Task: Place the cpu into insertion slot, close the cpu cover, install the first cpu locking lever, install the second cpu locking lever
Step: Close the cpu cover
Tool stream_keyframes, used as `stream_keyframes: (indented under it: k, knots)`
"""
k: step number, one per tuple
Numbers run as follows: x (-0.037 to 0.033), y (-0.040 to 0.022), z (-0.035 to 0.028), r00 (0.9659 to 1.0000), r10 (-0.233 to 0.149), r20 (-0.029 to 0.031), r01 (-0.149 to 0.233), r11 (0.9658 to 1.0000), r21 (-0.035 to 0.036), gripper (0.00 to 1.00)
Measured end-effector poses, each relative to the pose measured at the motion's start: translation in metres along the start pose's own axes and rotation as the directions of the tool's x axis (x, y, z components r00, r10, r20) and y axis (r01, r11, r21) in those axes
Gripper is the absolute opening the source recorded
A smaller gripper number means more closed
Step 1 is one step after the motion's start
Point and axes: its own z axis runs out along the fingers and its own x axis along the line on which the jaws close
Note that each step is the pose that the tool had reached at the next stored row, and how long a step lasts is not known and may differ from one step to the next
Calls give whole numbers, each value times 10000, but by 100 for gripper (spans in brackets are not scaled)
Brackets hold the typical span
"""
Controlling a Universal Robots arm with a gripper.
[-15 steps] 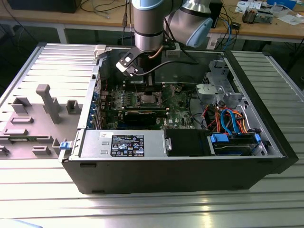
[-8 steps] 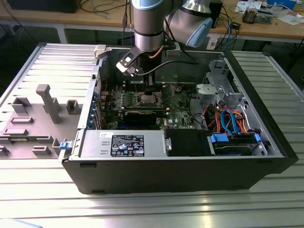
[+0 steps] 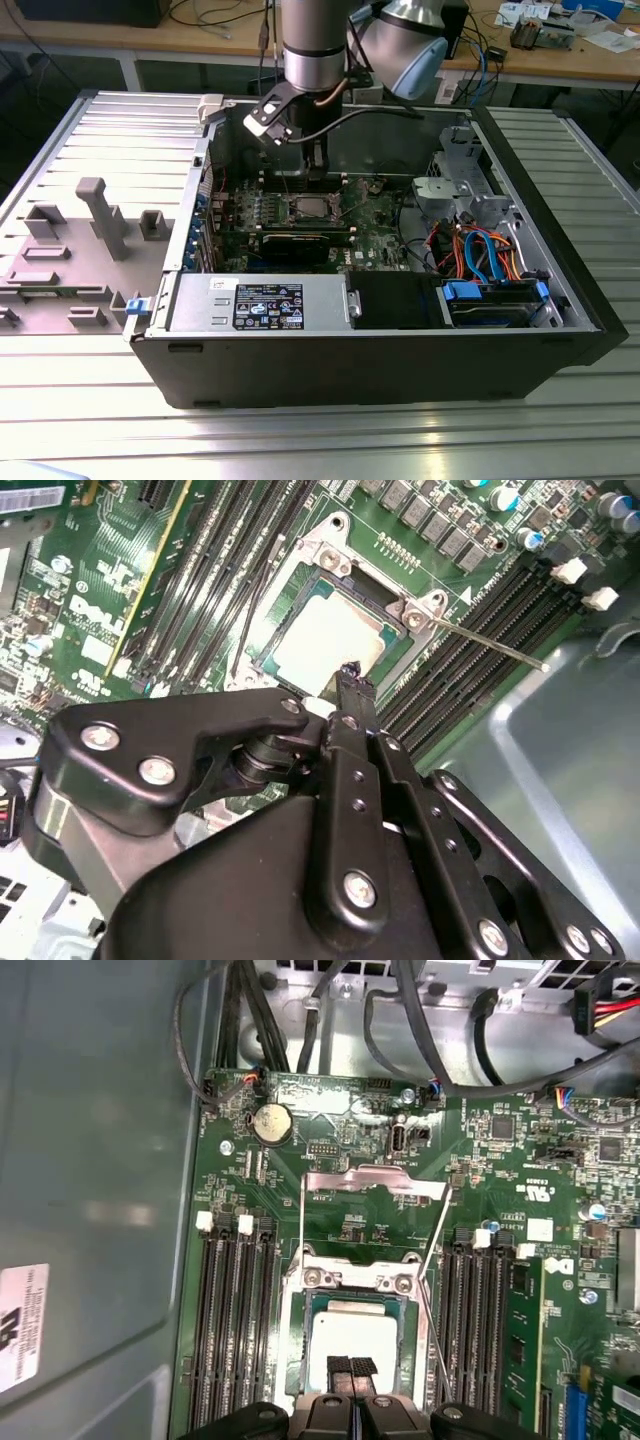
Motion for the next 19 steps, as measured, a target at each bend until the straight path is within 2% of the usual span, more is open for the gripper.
stream_keyframes:
  k: [7,11,15,17,19]
  knots:
    - [-1,4,-17,10000,-3,1,3,10000,1,11]
    - [-5,69,-12,10000,1,-1,-1,10000,1,11]
    - [-16,196,-1,10000,0,-1,0,10000,1,11]
    - [-17,212,-1,10000,-1,0,1,10000,1,11]
    - [-17,214,-39,10000,0,1,0,10000,2,11]
